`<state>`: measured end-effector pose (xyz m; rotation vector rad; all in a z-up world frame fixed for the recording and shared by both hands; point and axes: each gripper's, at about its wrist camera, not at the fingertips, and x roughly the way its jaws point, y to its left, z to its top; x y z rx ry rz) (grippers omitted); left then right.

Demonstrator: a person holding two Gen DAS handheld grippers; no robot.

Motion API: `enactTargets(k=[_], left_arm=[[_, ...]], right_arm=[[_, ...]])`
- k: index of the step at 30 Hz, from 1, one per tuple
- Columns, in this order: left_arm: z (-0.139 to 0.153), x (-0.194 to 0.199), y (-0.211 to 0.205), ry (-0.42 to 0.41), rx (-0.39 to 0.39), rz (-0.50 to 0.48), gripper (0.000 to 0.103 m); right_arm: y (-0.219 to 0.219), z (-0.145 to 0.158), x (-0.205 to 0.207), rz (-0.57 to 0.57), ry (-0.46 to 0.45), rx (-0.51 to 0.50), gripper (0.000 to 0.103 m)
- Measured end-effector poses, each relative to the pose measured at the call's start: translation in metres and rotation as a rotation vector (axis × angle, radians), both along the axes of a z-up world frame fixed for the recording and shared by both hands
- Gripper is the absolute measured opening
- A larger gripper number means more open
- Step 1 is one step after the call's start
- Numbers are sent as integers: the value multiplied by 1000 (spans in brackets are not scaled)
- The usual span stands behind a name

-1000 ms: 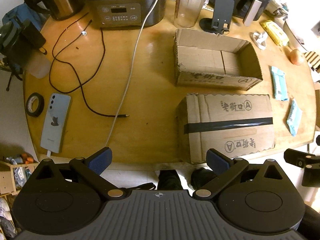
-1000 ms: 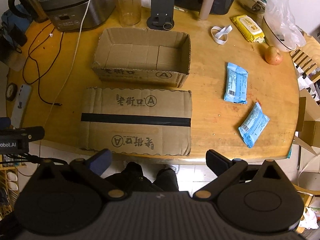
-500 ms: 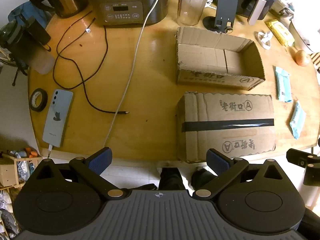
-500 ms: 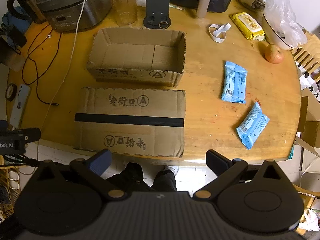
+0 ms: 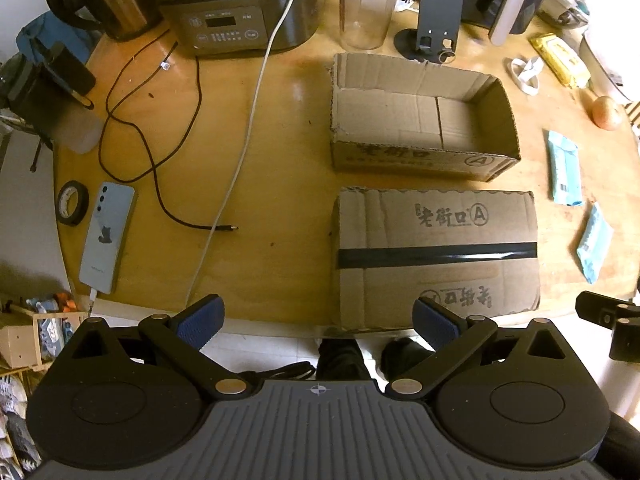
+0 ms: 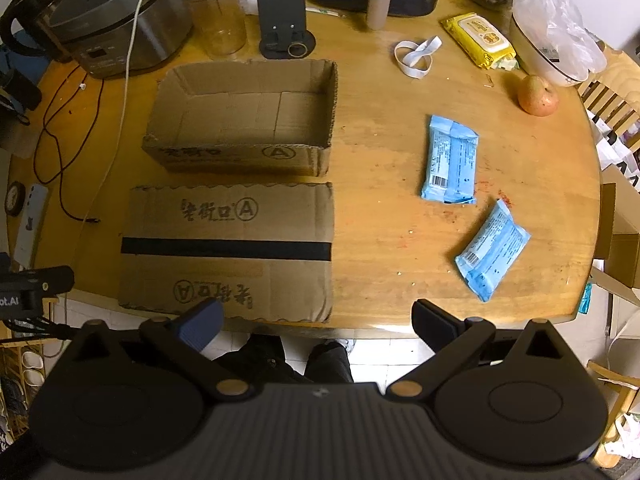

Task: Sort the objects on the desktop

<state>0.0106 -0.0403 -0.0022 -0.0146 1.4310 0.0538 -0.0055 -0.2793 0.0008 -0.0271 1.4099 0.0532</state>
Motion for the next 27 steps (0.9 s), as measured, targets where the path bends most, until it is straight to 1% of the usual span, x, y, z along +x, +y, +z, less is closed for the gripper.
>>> enactTargets(k=[9, 27], left_arm=[[-2, 8, -13, 9, 8, 15, 103], [-6, 9, -59, 13, 9, -33, 103]], right_arm=[[-16, -4, 7, 10, 6, -2, 103], [-65, -8, 3, -47, 14, 1, 103]])
